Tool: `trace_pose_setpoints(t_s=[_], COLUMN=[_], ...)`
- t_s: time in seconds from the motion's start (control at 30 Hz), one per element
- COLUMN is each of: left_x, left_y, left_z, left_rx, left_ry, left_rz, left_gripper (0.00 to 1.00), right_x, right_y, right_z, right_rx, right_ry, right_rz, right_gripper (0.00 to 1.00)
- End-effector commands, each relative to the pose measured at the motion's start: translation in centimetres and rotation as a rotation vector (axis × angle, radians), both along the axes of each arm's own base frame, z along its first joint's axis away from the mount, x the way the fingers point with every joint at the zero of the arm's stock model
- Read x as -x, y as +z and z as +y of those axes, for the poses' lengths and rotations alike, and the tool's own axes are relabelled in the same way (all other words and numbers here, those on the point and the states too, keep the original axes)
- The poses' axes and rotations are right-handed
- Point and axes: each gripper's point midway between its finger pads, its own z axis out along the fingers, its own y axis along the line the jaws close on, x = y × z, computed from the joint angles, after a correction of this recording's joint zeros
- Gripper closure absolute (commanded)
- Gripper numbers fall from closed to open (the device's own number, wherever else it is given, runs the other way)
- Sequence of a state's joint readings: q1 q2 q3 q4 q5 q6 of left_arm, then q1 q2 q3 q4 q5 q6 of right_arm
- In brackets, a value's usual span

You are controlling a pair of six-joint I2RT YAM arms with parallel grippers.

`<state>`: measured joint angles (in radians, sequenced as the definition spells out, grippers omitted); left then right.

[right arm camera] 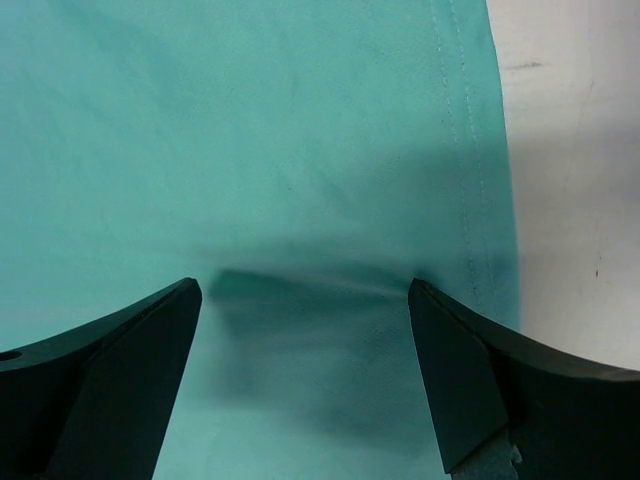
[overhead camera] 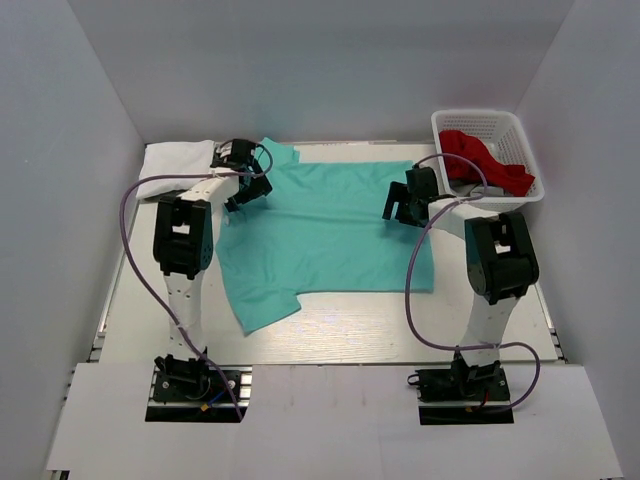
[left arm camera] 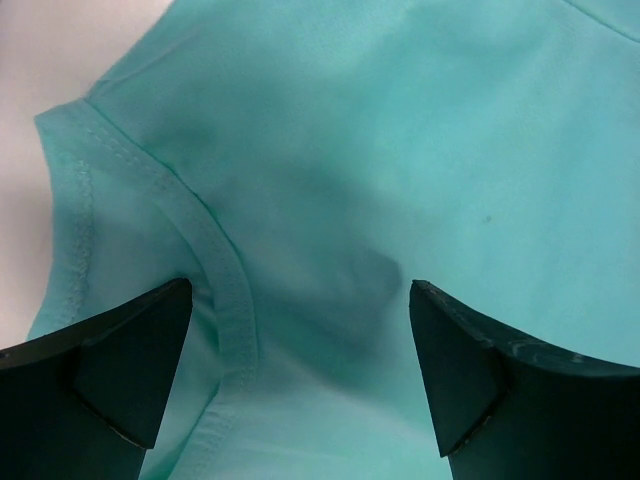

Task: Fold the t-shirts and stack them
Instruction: Flatten out the tshirt, then grap the side of the flattened tshirt closest away from the robot with both arms

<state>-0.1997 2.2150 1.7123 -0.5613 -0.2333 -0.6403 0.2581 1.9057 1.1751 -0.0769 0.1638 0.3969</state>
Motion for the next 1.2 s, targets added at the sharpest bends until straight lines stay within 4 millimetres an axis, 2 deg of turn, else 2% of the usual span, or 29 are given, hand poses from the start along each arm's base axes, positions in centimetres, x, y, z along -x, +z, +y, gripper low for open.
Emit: trace_pose_setpoints(t_s=[0.0, 0.03, 0.1, 0.13, 0.17, 0.2, 0.23, 0.27, 0.3, 0.33, 0.4, 0.43, 0.47, 0.5, 0.53, 0.57, 0.6, 0.67, 0.7, 0.77, 0.8, 0.87, 0.9, 0.97, 1.03, 1.1, 1.17], left_x=[-1.2, -1.6, -1.8, -1.3, -0.8, -0.4, 1.2, 2.3, 4.7, 6.1, 9.5, 13.0, 14.7, 18.2, 19.9, 21.1, 23.5, 25.7, 28.0, 29.9, 32.0, 33.3, 34.2, 35.3, 35.8, 36.7, 37.0], left_y=[0.0, 1.4, 4.8, 5.6, 6.6, 9.7, 9.1, 9.5, 10.3, 10.4, 9.8, 8.7, 8.2, 5.5, 5.3, 6.8, 5.3, 5.6, 5.2, 4.7, 3.5, 3.4, 2.7, 1.9, 1.2, -0.3, -0.9], left_z=[-1.3, -1.4, -1.9, -2.1, -2.0, -1.7, -1.4, -1.7, -1.9, -1.6, -1.1, -0.6, -0.6, 0.0, -0.2, -0.4, -0.3, -1.1, -0.6, -0.1, 0.3, 0.4, 0.7, -0.2, -0.8, -0.6, -1.0], left_rx=[0.045, 0.043, 0.044, 0.035, 0.031, 0.030, 0.035, 0.064, 0.086, 0.098, 0.136, 0.147, 0.153, 0.152, 0.192, 0.230, 0.245, 0.312, 0.317, 0.323, 0.304, 0.317, 0.311, 0.356, 0.386, 0.378, 0.392], left_ry=[-0.097, -0.106, -0.128, -0.131, -0.138, -0.131, -0.120, -0.127, -0.125, -0.108, -0.047, -0.036, -0.032, -0.017, 0.006, -0.004, -0.014, -0.031, -0.017, 0.022, 0.037, 0.043, 0.046, 0.023, 0.008, 0.031, 0.016], left_rz=[0.000, -0.028, -0.092, -0.101, -0.114, -0.174, -0.149, -0.146, -0.144, -0.139, -0.107, -0.072, -0.059, 0.021, 0.041, -0.008, 0.031, 0.025, 0.039, 0.060, 0.120, 0.131, 0.153, 0.180, 0.197, 0.248, 0.272], left_gripper=[0.00, 0.00, 0.00, 0.00, 0.00, 0.00, 0.00, 0.00, 0.00, 0.00, 0.00, 0.00, 0.00, 0.00, 0.00, 0.00, 0.00, 0.00, 0.00, 0.00, 0.00, 0.00, 0.00, 0.00, 0.00, 0.00, 0.10], right_x=[-1.1, -1.3, -1.6, -1.0, -0.6, -0.1, 1.6, 2.2, 2.7, 4.6, 5.7, 6.7, 6.5, 6.7, 7.1, 7.1, 7.5, 7.4, 7.4, 7.5, 7.5, 7.6, 7.6, 7.7, 7.8, 7.8, 8.2], right_y=[2.2, 3.0, 7.3, 7.4, 9.3, 10.0, 11.0, 11.4, 11.6, 11.4, 11.2, 10.7, 12.0, 12.1, 12.3, 12.4, 12.3, 12.9, 12.7, 12.7, 12.2, 11.9, 11.9, 11.7, 11.8, 11.9, 11.5], right_z=[0.6, 1.1, 1.5, 1.4, 1.4, 1.4, 1.2, 1.2, 1.2, 0.7, 0.4, 0.0, -0.1, -0.3, -0.6, -0.9, -1.1, -1.2, -1.2, -1.1, -1.1, -1.1, -1.0, -1.0, -1.1, -1.3, -1.6], right_rx=[0.018, 0.008, -0.009, -0.012, -0.024, -0.045, -0.066, -0.083, -0.113, -0.125, -0.145, -0.141, -0.161, -0.161, -0.161, -0.159, -0.164, -0.185, -0.189, -0.197, -0.189, -0.189, -0.192, -0.195, -0.199, -0.191, -0.186], right_ry=[0.095, 0.119, 0.147, 0.148, 0.154, 0.141, 0.149, 0.141, 0.117, 0.109, 0.081, 0.068, 0.054, 0.039, 0.023, 0.004, -0.013, -0.028, -0.036, -0.032, -0.030, -0.035, -0.036, -0.036, -0.043, -0.056, -0.066], right_rz=[-0.034, -0.052, -0.145, -0.152, -0.196, -0.208, -0.243, -0.257, -0.267, -0.267, -0.263, -0.257, -0.308, -0.312, -0.319, -0.327, -0.327, -0.358, -0.355, -0.348, -0.328, -0.314, -0.307, -0.300, -0.299, -0.304, -0.281], right_gripper=[0.10, 0.10, 0.10, 0.10, 0.10, 0.10, 0.10, 0.10, 0.10, 0.10, 0.10, 0.10, 0.10, 0.10, 0.10, 0.10, 0.10, 0.10, 0.10, 0.10, 0.10, 0.10, 0.10, 0.10, 0.10, 0.10, 0.10])
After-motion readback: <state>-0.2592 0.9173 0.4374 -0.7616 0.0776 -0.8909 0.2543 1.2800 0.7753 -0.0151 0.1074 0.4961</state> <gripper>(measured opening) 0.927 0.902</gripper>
